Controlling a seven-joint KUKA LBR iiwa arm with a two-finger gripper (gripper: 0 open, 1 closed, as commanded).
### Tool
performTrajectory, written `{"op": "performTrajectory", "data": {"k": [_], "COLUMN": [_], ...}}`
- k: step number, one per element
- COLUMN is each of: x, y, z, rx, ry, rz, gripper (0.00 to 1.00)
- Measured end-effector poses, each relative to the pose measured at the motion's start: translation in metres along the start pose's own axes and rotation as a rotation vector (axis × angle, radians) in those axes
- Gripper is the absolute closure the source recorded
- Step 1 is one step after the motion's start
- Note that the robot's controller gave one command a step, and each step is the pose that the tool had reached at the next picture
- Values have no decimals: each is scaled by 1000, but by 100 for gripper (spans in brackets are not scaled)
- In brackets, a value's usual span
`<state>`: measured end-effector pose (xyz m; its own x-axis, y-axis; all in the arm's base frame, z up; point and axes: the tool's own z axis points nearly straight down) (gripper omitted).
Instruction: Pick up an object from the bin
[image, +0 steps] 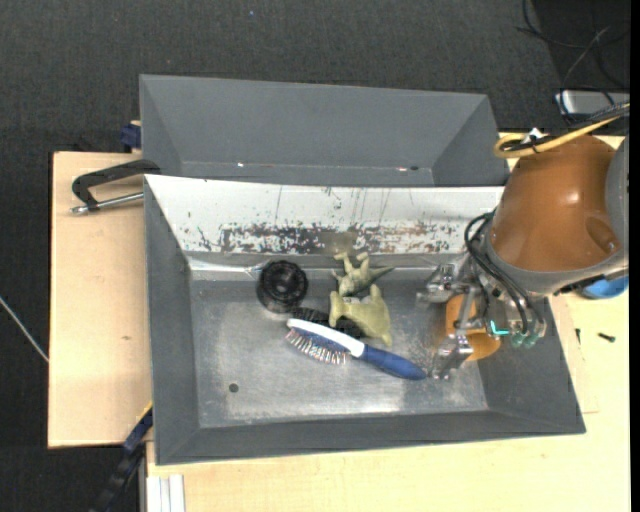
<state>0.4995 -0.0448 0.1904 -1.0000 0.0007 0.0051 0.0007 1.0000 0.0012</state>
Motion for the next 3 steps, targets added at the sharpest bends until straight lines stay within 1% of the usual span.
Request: {"op": "performTrajectory", "data": {"k": [1,2,3], "x": [3,1,-5], "y": [16,17,32], "z": [120,117,118], "rx": [2,2,6], "ry": [-10,-17,-11], "rz": [-156,-157,-194], "gripper": [0,100,100]}}
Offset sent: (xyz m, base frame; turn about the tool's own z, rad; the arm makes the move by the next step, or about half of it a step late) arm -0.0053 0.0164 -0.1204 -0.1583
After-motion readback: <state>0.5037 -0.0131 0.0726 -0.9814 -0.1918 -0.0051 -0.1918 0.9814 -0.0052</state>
